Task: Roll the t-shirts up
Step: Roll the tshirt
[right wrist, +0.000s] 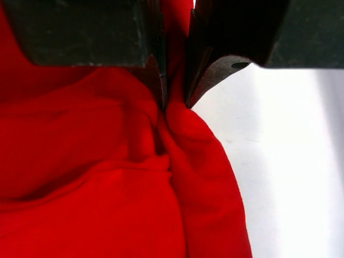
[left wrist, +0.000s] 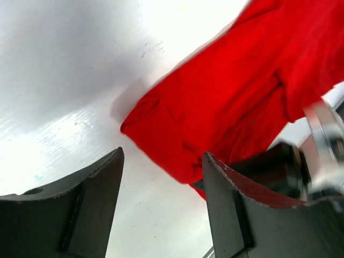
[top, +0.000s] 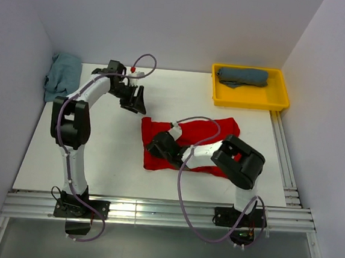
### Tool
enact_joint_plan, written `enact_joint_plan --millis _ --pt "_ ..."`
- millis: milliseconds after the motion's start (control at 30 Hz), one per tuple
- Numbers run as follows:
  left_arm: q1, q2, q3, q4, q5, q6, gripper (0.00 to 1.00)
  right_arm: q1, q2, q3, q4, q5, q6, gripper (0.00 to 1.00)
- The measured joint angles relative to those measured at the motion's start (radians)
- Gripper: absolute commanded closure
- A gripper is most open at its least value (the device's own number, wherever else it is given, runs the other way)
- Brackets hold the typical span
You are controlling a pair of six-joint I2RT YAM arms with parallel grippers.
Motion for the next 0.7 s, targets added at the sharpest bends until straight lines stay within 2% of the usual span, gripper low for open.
enact_joint_plan --millis 167,367,567,700 --pt "0.044 -0.063 -0.119 0.034 0.078 0.033 0.34 -0.075 0.01 -0.19 0.376 -0.157 0.152 0.85" --pt "0.037 -0.072 -0.281 0.122 0.156 0.044 0.34 -0.108 0.146 -0.293 0.779 -0.255 0.341 0.87" --pt "0.015 -0.04 -0.36 0.269 0.192 0.0 0.34 -0.112 0.243 -0.326 1.017 -0.273 0.437 0.87" --pt "-0.002 -0.013 -0.369 0.331 0.205 -0.053 0.39 -0.116 0.275 -0.327 1.104 -0.276 0.461 0.88"
